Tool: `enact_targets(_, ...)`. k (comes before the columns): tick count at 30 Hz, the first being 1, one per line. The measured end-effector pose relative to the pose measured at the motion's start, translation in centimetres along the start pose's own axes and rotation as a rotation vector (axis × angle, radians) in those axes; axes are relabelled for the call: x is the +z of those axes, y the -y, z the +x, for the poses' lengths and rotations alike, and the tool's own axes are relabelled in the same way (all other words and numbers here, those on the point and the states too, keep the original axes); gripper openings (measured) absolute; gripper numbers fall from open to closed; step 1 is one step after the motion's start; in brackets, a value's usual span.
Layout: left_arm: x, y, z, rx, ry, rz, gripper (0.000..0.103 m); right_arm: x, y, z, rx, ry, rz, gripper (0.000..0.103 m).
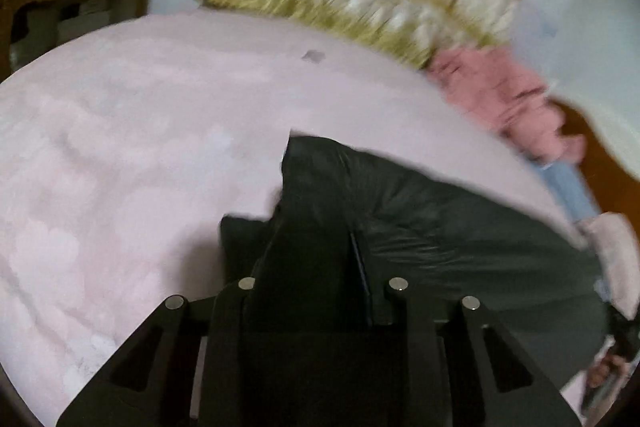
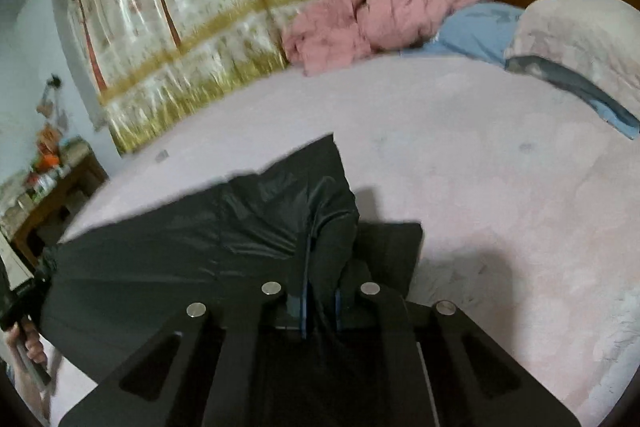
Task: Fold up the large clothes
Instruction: 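Fold the held coat end over the strip with both grippers, release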
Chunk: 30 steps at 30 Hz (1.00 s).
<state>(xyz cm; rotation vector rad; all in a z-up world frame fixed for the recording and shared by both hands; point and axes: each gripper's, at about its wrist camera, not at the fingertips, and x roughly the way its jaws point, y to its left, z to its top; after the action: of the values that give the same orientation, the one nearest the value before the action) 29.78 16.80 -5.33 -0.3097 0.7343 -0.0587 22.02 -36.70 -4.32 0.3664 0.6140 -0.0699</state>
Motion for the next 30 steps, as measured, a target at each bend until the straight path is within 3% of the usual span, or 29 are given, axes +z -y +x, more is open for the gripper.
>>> enact_targets(3, -1.0, 0.6, -0.7, 0.038, 0.006, 0.039, 0.029, 0.2, -0.1, 0.5, 0.005, -0.017, -0.008, 0.010)
enact_targets(5, -1.3, 0.2, -2.4, 0.002, 0.035, 0.005, 0.054, 0.1, 0.1, -0.4, 0.000, 0.005, 0.000, 0.014)
enact_targets(6, -1.6, -0.3, -3.1, -0.007, 0.048, -0.022, 0.085, 0.1, 0.3, -1.0, 0.006, 0.016, 0.004, 0.018)
enact_targets(7, -1.9, -1.0, -4.2, -0.021, 0.070, -0.056, 0.100, 0.0, 0.5, -1.5, 0.004, 0.022, 0.007, 0.029)
enact_targets(8, -2.1, -1.8, -5.0, -0.050, 0.082, -0.078, 0.100, -0.2, 0.7, -2.4, 0.014, 0.039, 0.014, 0.054)
enact_targets(9, -2.3, -2.4, -5.4, -0.094, 0.072, -0.094, 0.101, -0.4, 0.9, -3.1, 0.035, 0.053, 0.022, 0.072)
enact_targets(10, -2.5, -3.0, -5.4, -0.139, 0.044, -0.112, 0.102, -0.8, 1.4, -3.9, 0.070, 0.068, 0.042, 0.100)
enact_targets(11, -2.7, -3.6, -5.2, -0.185, 0.004, -0.141, 0.102, -1.1, 1.8, -4.4, 0.102, 0.076, 0.070, 0.103)
enact_targets(14, -3.9, -5.4, -2.2, -0.394, -0.176, -0.305, 0.102, -1.9, 3.8, -4.0, 0.180, 0.020, 0.217, 0.103)
enact_targets(15, -4.4, -5.5, -1.7, -0.408, -0.180, -0.315, 0.100, -2.4, 4.5, -3.2, 0.215, -0.013, 0.288, 0.103)
enact_targets(17, -4.5, -4.5, -2.3, -0.393, -0.140, -0.243, 0.088, -3.0, 4.5, -1.7, 0.284, -0.075, 0.315, 0.103)
enact_targets(18, -4.8, -4.0, -2.4, -0.420, -0.153, -0.222, 0.069, -3.1, 3.9, -1.5, 0.265, -0.082, 0.272, 0.100)
enact_targets(19, -5.1, -3.8, -2.4, -0.416, -0.156, -0.223, 0.055, -3.2, 2.8, -1.4, 0.262, -0.090, 0.215, 0.077)
enact_targets(20, -5.4, -3.8, -2.9, -0.389, -0.138, -0.229, 0.049, -3.2, 2.2, -1.4, 0.278, -0.098, 0.192, 0.045)
enact_targets(22, -6.2, -3.3, -5.1, -0.313, -0.068, -0.242, 0.027, -3.4, 1.8, -2.5, 0.272, -0.063, 0.178, 0.021)
enact_targets(24, -7.1, -1.7, -7.8, -0.265, -0.006, -0.178, 0.022, -3.7, 1.1, -5.0, 0.245, 0.022, 0.140, 0.018)
enact_targets(26, -8.0, -0.5, -10.0, -0.228, 0.025, -0.126, 0.022, -4.5, -0.3, -7.1, 0.157, 0.057, 0.052, 0.017)
enact_targets(28, -8.5, -0.2, -10.9, -0.238, 0.019, -0.119, 0.022, -5.2, -0.9, -9.1, 0.104, 0.067, 0.014, 0.017)
enact_targets(30, -8.6, -0.6, -11.6, -0.268, 0.005, -0.109, 0.023, -5.8, -0.3, -10.8, 0.114, 0.058, 0.042, 0.017)
